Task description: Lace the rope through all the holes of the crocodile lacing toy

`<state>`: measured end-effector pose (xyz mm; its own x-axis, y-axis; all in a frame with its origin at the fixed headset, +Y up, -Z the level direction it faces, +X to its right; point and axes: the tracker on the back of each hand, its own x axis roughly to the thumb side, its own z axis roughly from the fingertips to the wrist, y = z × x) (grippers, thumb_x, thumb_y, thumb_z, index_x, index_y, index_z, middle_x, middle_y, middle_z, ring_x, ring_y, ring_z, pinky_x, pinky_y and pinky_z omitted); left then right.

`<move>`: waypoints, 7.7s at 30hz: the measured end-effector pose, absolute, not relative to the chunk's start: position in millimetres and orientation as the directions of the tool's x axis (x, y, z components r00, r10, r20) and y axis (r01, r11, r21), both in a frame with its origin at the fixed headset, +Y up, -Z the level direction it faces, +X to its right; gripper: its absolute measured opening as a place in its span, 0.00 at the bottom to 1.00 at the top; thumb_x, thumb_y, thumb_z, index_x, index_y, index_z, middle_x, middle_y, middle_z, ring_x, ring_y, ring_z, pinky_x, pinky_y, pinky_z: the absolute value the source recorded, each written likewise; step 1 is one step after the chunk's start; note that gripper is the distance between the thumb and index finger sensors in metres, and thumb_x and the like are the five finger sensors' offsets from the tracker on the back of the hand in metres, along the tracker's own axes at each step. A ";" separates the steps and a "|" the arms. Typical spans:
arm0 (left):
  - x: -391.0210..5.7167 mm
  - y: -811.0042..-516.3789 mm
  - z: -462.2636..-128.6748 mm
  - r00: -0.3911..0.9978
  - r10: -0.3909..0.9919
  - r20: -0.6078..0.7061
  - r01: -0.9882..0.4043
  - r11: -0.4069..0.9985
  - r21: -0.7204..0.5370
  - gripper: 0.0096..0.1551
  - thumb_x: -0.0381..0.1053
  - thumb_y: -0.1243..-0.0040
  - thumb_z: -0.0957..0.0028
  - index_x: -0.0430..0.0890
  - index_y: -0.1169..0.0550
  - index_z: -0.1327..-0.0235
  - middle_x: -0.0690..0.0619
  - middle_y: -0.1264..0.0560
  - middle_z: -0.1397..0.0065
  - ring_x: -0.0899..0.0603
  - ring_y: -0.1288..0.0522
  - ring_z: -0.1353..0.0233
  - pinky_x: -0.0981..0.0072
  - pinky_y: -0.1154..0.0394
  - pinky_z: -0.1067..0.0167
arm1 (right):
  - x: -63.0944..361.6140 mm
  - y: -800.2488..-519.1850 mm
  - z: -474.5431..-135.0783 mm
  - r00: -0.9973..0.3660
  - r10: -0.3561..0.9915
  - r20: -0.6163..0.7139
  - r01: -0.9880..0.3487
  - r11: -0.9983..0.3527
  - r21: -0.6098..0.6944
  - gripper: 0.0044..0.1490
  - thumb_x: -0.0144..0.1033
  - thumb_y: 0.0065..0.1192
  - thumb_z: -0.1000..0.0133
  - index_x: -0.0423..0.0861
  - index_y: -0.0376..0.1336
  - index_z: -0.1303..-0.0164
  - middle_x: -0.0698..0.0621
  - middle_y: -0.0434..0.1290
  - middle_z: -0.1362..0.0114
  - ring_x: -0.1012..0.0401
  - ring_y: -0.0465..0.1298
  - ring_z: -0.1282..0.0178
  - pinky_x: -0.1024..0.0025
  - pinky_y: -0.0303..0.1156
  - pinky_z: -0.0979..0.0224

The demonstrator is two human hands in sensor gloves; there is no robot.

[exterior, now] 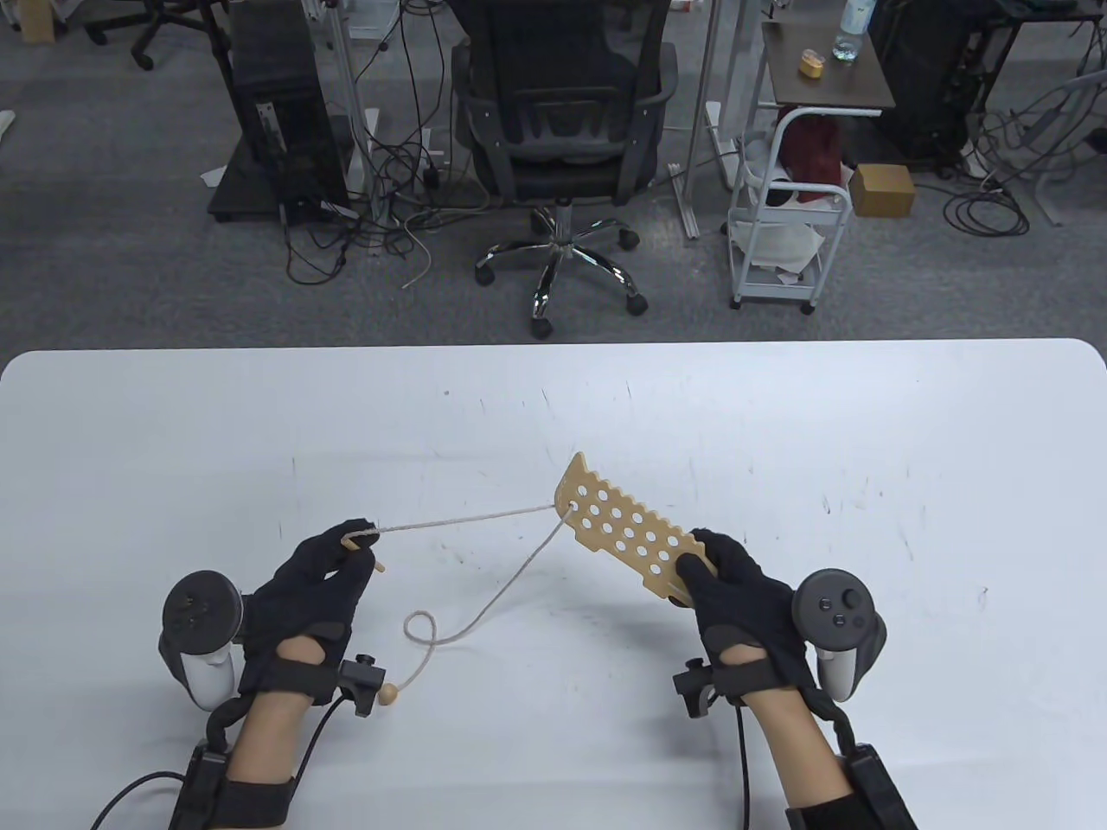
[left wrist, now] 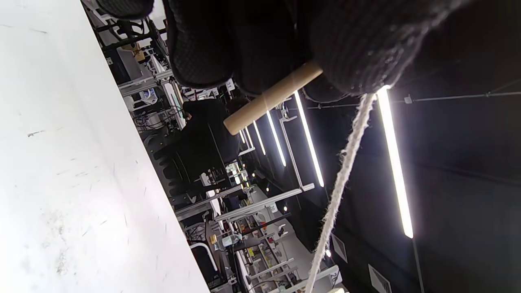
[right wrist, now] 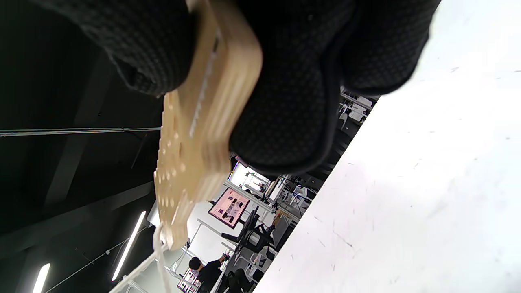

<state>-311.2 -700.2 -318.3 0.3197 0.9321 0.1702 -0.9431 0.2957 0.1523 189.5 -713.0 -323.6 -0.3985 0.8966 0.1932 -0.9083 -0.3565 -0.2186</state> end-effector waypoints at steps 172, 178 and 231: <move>-298.7 -725.9 -333.5 0.456 0.889 0.045 -0.889 0.457 -0.003 0.36 0.50 0.36 0.55 0.47 0.32 0.31 0.57 0.16 0.40 0.46 0.11 0.43 0.47 0.26 0.32 | 164.8 -712.9 -314.4 -0.445 0.877 0.180 -0.895 -0.430 -0.114 0.30 0.41 0.68 0.49 0.40 0.68 0.41 0.49 0.84 0.49 0.53 0.88 0.59 0.49 0.75 0.43; -289.9 -733.3 -336.2 0.454 0.891 0.027 -0.889 0.455 -0.051 0.29 0.50 0.35 0.55 0.51 0.23 0.38 0.56 0.13 0.43 0.46 0.10 0.45 0.47 0.26 0.33 | 157.7 -713.6 -313.0 -0.420 0.884 0.205 -0.907 -0.417 -0.063 0.30 0.41 0.68 0.50 0.40 0.68 0.40 0.49 0.84 0.49 0.53 0.88 0.59 0.49 0.75 0.43; -248.4 -751.3 -337.2 0.118 0.993 0.029 -0.910 0.120 -0.397 0.25 0.50 0.34 0.55 0.64 0.18 0.42 0.62 0.20 0.34 0.47 0.19 0.34 0.46 0.32 0.28 | 120.9 -725.5 -305.9 -0.271 0.942 0.195 -0.919 -0.314 0.240 0.30 0.41 0.66 0.50 0.41 0.68 0.39 0.50 0.84 0.50 0.54 0.87 0.60 0.49 0.75 0.42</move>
